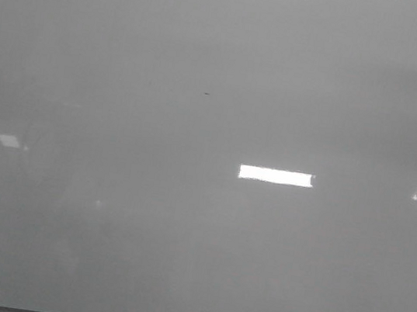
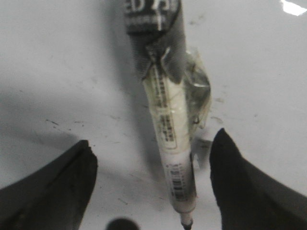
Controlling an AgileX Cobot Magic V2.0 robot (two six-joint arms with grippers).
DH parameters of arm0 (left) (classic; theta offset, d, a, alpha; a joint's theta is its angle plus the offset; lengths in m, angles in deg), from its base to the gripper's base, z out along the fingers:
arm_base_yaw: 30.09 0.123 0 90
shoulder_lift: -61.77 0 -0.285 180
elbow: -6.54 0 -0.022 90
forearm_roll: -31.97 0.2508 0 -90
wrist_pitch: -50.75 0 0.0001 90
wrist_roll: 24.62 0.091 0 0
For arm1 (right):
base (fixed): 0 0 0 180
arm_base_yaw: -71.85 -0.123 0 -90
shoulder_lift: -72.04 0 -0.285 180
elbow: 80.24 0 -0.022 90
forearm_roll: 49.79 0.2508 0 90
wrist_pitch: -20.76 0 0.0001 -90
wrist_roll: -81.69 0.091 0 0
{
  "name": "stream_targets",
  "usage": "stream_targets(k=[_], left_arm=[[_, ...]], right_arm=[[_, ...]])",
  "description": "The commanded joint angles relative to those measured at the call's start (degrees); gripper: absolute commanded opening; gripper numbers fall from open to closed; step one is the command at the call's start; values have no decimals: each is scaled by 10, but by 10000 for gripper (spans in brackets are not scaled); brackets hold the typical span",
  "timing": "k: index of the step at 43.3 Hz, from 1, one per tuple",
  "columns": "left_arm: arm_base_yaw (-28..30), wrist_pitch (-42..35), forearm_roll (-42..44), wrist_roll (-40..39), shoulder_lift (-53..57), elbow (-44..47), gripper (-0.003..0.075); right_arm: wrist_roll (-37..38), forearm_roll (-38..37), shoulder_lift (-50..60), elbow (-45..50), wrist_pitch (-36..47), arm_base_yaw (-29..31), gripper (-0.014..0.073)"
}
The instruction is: Write number 6 on whiteboard
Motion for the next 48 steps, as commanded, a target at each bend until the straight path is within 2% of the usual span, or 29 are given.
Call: stream_targets(k=[1, 12, 19, 24, 29, 33, 41, 48], left_arm=[[-4, -43, -7, -5, 5, -19, 368], [-4, -68, -5, -5, 2, -19, 115], [-4, -45, 25, -2, 5, -20, 1], [-6, 6, 66, -1, 31, -25, -15], [-27, 110, 112, 9, 70, -48, -15], [-66, 207, 124, 70, 90, -81, -20], [-194, 376, 124, 232, 93, -149, -20], [-317, 447, 129, 364, 93, -177, -20]], right_arm=[[-5, 1, -8, -20, 43, 0, 592], [-5, 1, -8, -20, 43, 0, 592], [-5, 1, -8, -20, 43, 0, 592], [-5, 1, -8, -20, 43, 0, 592], [-5, 1, -9, -20, 38, 0, 592], [-5, 1, -16, -20, 27, 0, 592], [-32, 3, -71, -44, -23, -34, 592], [-111, 27, -141, -80, -62, -113, 592]])
